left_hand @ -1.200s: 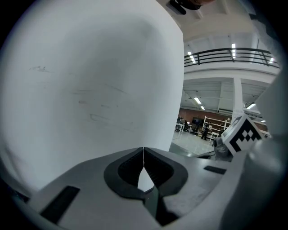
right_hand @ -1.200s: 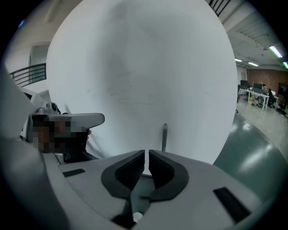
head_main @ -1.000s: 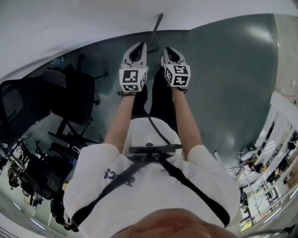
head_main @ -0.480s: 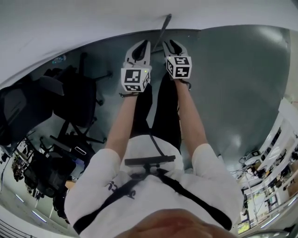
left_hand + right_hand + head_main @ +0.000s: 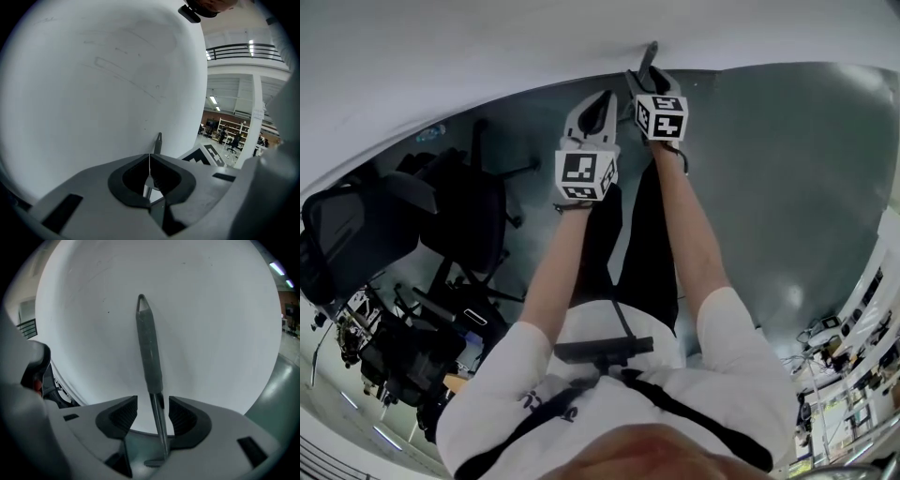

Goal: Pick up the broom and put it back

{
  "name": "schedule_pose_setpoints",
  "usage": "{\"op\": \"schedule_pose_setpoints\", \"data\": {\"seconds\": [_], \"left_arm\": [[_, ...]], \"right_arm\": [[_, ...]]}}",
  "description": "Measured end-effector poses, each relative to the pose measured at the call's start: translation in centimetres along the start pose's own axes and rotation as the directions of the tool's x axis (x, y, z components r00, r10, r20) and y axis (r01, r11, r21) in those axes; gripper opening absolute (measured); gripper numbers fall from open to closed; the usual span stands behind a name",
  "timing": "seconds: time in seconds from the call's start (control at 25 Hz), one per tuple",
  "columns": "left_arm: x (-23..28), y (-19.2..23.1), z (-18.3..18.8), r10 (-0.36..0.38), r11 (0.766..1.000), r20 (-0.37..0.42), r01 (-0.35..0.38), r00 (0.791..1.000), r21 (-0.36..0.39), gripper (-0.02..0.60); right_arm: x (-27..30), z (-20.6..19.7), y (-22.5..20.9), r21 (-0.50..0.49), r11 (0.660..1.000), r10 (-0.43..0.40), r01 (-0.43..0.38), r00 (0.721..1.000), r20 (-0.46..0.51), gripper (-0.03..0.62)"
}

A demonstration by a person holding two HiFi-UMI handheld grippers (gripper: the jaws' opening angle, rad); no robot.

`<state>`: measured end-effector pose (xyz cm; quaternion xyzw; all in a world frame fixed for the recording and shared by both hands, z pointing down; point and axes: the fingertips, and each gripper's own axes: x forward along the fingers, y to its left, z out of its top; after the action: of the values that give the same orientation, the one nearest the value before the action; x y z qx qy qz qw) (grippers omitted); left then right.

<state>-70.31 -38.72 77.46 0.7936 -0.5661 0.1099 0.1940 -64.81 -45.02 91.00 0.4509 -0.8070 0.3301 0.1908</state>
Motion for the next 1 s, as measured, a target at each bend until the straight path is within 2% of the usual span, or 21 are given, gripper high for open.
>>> {"op": "schedule_pose_setpoints", "data": {"seconds": [0.28, 0.36, 0.44, 0.8, 1.0], "left_arm": [[-1.2, 0.8, 0.9, 0.020, 1.000, 0.011, -0.020, 1.000, 0.001, 0.012], [-1.5, 1.2, 1.0, 0.026, 1.000, 0.013, -0.026, 1.000, -0.001, 0.012], [-1.8, 1.5, 1.2, 0.031, 0.999, 0.014, -0.031, 0.999, -0.007, 0.012], [-4.8, 2.3, 2.7, 0.062, 0.996, 0.016, -0.061, 0.998, -0.062, 0.012], [-9.3, 3.0, 4.0, 0.085, 0.993, 0.022, -0.083, 0.996, -0.079, 0.012]], "right_arm": [[0.7, 0.8, 0.0, -0.009, 0.999, -0.033, 0.033, 0.999, 0.000, 0.189], [0.6, 0.8, -0.4, 0.004, 0.999, -0.046, 0.046, 0.999, 0.011, 0.104], [0.3, 0.8, -0.3, 0.011, 0.999, -0.041, 0.041, 0.999, 0.024, 0.104], [-4.2, -0.3, 4.2, -0.086, 0.996, -0.007, 0.007, 1.000, -0.005, 0.101], [-8.5, 0.3, 8.1, -0.135, 0.990, -0.029, 0.029, 1.000, 0.007, 0.101]]}}
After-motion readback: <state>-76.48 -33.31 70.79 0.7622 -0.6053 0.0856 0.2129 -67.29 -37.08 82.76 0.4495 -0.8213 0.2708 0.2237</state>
